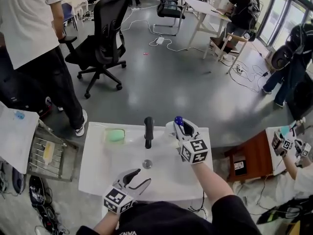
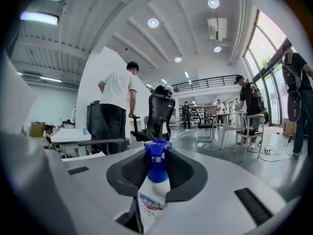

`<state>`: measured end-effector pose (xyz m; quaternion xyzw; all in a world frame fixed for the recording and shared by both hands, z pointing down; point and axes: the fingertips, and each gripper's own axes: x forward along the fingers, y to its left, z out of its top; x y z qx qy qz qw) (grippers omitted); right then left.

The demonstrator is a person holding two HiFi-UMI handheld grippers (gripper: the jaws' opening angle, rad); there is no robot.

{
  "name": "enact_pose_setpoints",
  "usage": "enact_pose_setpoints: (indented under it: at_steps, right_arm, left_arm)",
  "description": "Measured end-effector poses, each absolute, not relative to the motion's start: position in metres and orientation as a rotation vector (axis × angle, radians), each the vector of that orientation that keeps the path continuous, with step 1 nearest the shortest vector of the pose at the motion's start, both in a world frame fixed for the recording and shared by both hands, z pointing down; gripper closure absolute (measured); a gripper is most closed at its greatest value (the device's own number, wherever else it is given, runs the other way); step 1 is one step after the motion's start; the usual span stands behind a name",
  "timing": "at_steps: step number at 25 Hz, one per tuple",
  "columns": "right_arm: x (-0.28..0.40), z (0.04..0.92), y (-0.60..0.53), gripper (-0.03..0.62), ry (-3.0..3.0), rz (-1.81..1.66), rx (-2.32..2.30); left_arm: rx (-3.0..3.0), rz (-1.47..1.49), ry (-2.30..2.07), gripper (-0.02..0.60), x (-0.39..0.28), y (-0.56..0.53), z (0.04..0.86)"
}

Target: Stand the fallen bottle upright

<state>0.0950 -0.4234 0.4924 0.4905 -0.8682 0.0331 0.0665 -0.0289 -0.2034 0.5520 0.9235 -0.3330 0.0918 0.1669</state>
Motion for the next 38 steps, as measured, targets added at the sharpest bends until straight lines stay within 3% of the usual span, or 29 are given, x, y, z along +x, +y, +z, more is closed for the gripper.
enact_pose_setpoints:
  at_steps: [13,25,38]
  right_arm:
    - [0.096,0.493,-0.418,0.479,-2.598,0.113,1.435]
    - [0.094,0.500,-0.410,0.391,-2.587,0.130,1.372]
    - [0.101,0.490,-0.386,0.376,-2.592,0.126,1.392]
  left_arm:
    - [2.635,0.259,-0.928,0.345,-0.028,-0.203,0.549]
    - [2.624,0.265,-0.959,0.345,-0.027,-0.190,0.552]
    - [2.621,0.243,-0.992,0.345,-0.026,-0.177,0.543]
